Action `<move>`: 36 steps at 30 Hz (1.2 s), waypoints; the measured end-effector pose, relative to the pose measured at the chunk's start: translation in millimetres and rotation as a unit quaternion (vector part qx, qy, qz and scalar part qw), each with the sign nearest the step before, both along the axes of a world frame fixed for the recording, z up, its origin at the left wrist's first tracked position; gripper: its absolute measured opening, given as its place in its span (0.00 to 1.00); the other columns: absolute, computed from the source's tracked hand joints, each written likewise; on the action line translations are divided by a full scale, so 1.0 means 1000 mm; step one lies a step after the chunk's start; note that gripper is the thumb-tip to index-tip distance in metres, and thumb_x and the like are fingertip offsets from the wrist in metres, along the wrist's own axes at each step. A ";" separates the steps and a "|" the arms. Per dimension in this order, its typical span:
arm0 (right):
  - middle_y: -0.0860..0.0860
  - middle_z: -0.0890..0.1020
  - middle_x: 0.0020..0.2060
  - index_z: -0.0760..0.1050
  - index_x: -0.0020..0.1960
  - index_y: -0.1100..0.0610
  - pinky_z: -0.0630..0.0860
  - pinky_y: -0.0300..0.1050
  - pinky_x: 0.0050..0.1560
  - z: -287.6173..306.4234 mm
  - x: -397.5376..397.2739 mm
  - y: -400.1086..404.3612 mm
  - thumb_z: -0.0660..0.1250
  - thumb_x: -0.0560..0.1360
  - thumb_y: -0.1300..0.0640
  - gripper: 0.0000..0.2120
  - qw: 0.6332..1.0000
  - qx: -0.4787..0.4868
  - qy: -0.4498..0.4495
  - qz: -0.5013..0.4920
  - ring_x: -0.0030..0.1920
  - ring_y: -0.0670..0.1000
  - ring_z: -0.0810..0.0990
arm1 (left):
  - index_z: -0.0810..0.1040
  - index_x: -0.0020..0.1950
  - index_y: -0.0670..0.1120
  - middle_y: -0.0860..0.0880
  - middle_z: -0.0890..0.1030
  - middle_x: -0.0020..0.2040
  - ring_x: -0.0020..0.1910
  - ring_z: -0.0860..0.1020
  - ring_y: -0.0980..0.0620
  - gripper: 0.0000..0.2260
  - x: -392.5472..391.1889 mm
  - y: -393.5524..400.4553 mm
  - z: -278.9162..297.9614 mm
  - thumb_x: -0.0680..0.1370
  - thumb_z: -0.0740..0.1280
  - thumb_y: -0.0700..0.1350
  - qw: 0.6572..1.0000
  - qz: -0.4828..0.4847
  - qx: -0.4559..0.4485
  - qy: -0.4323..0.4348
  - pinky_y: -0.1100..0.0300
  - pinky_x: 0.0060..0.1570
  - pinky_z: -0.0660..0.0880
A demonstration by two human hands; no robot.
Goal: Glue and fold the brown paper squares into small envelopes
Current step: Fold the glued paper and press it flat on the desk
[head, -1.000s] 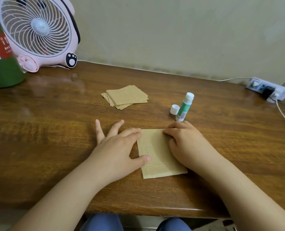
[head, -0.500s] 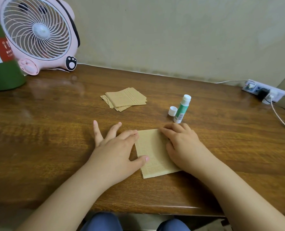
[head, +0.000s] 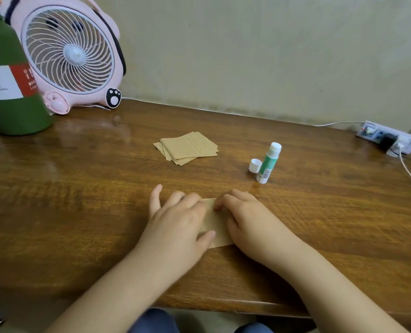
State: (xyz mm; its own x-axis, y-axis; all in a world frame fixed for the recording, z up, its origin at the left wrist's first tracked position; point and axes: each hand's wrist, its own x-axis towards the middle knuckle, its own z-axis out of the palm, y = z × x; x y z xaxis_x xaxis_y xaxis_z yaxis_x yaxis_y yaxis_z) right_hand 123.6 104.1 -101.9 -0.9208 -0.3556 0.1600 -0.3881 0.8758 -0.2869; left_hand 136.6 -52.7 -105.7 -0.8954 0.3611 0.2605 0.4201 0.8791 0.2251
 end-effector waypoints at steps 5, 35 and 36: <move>0.50 0.72 0.64 0.68 0.70 0.54 0.60 0.37 0.64 -0.008 -0.005 -0.015 0.57 0.74 0.65 0.24 0.999 0.003 0.017 0.034 0.63 0.52 0.68 | 0.62 0.73 0.61 0.67 0.62 0.68 0.70 0.55 0.62 0.27 -0.016 -0.010 -0.008 0.75 0.55 0.67 0.998 0.032 -0.020 -0.055 0.42 0.71 0.35; 0.47 0.70 0.65 0.69 0.68 0.54 0.62 0.38 0.64 -0.005 0.026 0.002 0.53 0.78 0.56 0.19 0.996 0.024 0.047 -0.069 0.63 0.48 0.66 | 0.83 0.39 0.47 0.53 0.79 0.41 0.52 0.77 0.48 0.27 0.000 -0.003 -0.016 0.69 0.55 0.67 0.996 0.077 -0.027 0.044 0.34 0.67 0.46; 0.46 0.70 0.65 0.69 0.67 0.54 0.60 0.36 0.64 -0.007 0.025 0.003 0.53 0.79 0.56 0.19 0.997 0.019 0.045 -0.066 0.63 0.47 0.66 | 0.82 0.36 0.46 0.52 0.78 0.39 0.52 0.77 0.47 0.27 0.005 0.001 -0.014 0.69 0.55 0.66 0.996 0.072 -0.027 0.045 0.34 0.68 0.46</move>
State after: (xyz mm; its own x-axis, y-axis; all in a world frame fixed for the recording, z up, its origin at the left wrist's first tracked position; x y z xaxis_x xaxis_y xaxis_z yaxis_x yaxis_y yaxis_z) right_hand 148.6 106.6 -109.0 -0.9422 -0.2404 0.2334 -0.2922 0.9305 -0.2210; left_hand 141.8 -52.2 -119.5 -0.9125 0.2472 0.3261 0.3059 0.9413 0.1425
